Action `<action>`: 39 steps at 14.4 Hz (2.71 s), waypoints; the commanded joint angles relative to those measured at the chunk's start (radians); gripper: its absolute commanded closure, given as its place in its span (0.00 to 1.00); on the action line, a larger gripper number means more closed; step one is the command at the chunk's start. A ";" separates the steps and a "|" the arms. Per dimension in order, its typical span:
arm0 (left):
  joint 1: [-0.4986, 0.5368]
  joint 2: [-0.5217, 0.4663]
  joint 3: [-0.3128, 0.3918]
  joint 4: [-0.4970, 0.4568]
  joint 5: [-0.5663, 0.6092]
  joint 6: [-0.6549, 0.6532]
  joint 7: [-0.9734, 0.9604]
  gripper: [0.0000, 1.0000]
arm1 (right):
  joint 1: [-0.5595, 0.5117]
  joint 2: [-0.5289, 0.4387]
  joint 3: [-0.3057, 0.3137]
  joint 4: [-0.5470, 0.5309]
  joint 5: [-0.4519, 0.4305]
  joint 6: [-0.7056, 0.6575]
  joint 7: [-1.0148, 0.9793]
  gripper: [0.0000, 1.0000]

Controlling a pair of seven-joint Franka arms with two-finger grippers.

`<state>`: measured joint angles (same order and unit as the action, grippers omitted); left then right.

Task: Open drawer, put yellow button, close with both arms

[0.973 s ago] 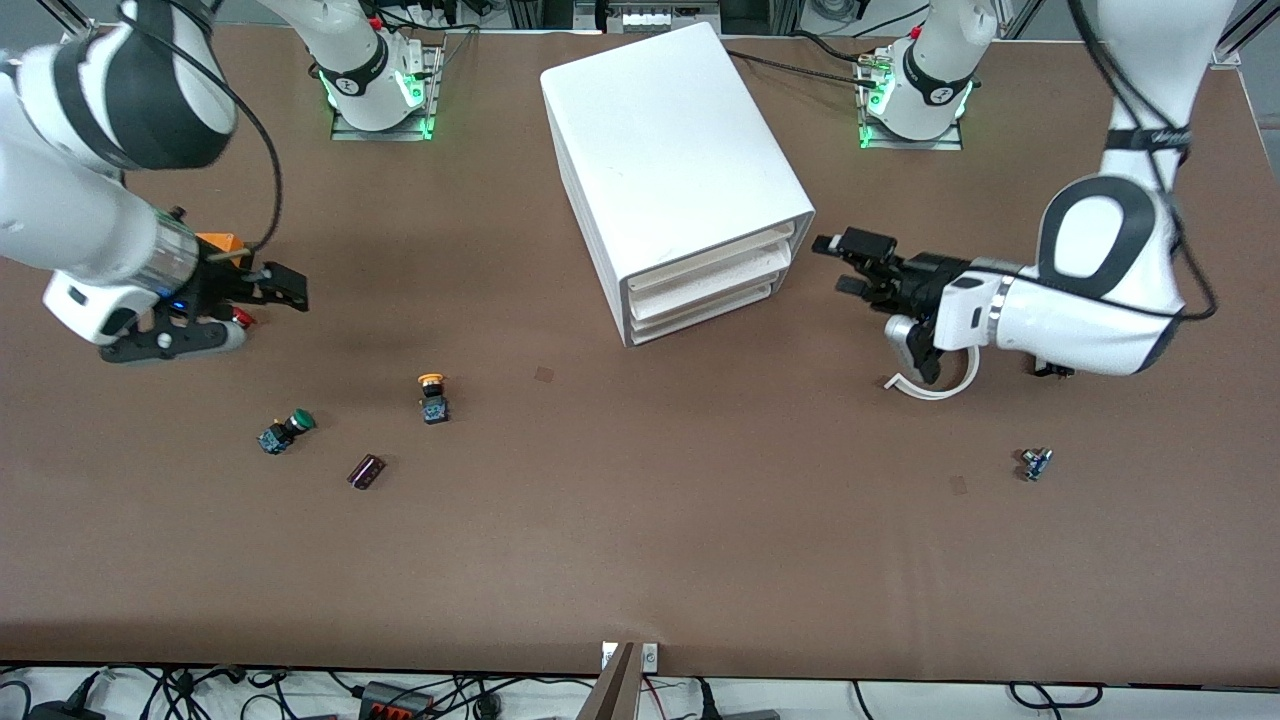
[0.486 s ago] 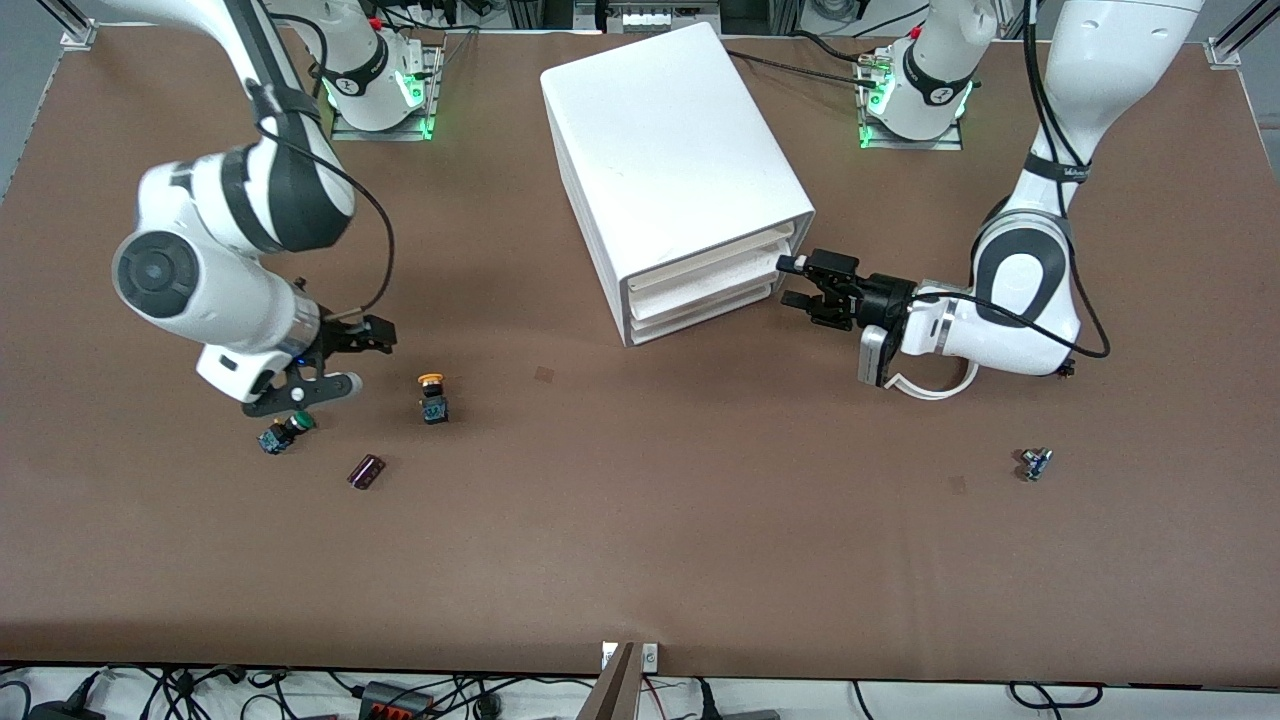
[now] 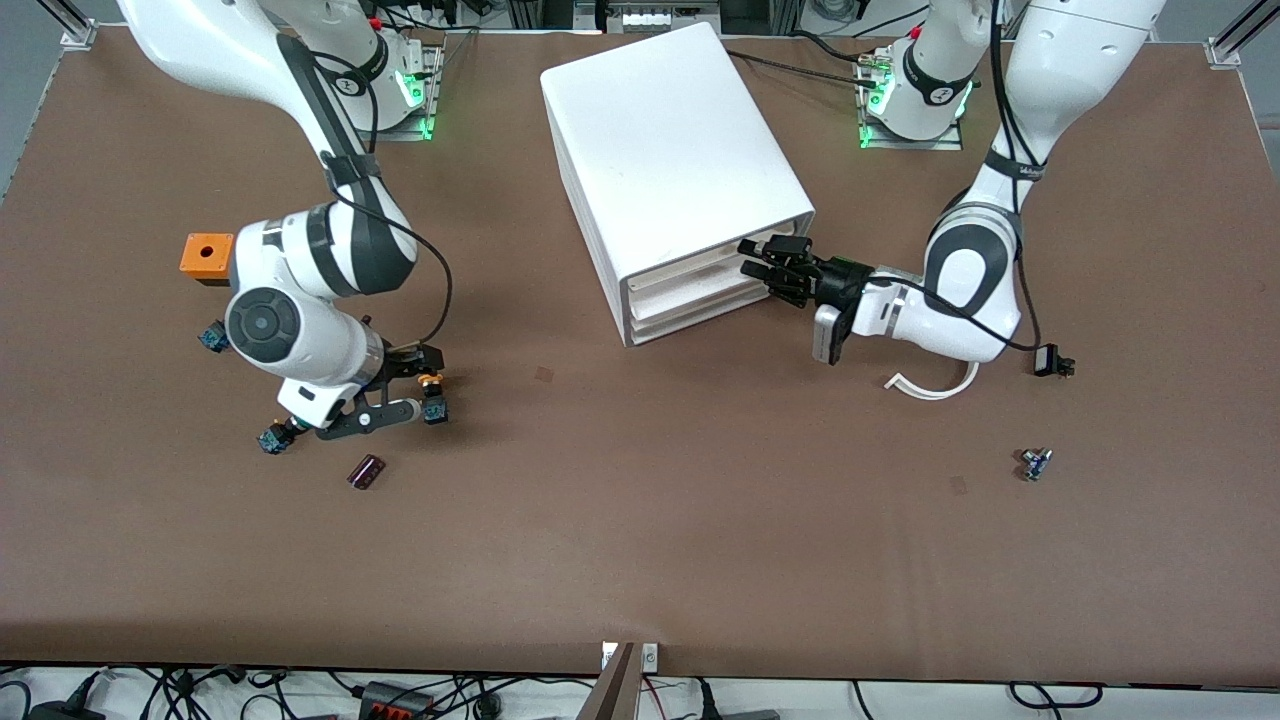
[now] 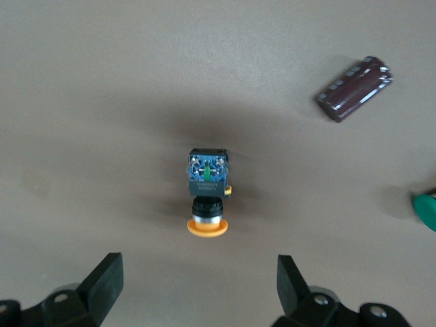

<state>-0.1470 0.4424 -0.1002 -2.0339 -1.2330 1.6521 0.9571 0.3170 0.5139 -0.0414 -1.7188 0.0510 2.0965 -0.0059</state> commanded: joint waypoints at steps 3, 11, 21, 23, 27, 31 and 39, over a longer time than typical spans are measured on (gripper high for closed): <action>0.006 -0.004 -0.001 -0.009 -0.023 -0.008 0.026 0.90 | 0.005 0.081 -0.005 0.001 0.012 0.091 0.009 0.00; 0.093 0.126 0.011 0.282 0.119 -0.006 -0.093 0.95 | 0.014 0.156 -0.003 -0.021 0.013 0.181 0.017 0.00; 0.127 0.141 0.017 0.363 0.124 -0.026 -0.167 0.00 | 0.014 0.146 -0.005 -0.010 0.013 0.137 0.017 0.88; 0.127 0.080 0.017 0.394 0.226 -0.045 -0.368 0.00 | 0.014 0.108 -0.005 0.013 0.013 0.128 0.008 1.00; 0.113 0.058 0.004 0.604 0.540 -0.165 -0.703 0.00 | 0.028 0.037 -0.003 0.108 0.007 0.113 -0.002 1.00; 0.084 0.056 -0.004 0.753 0.905 -0.279 -0.765 0.00 | 0.126 0.014 -0.006 0.293 0.009 0.056 0.004 1.00; 0.043 0.058 0.043 0.984 1.294 -0.307 -0.779 0.00 | 0.290 0.015 -0.005 0.481 0.059 0.065 0.045 1.00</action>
<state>-0.1262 0.4787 -0.0908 -1.1343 0.0389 1.3681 0.1904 0.5686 0.5018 -0.0388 -1.2938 0.0728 2.1717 0.0063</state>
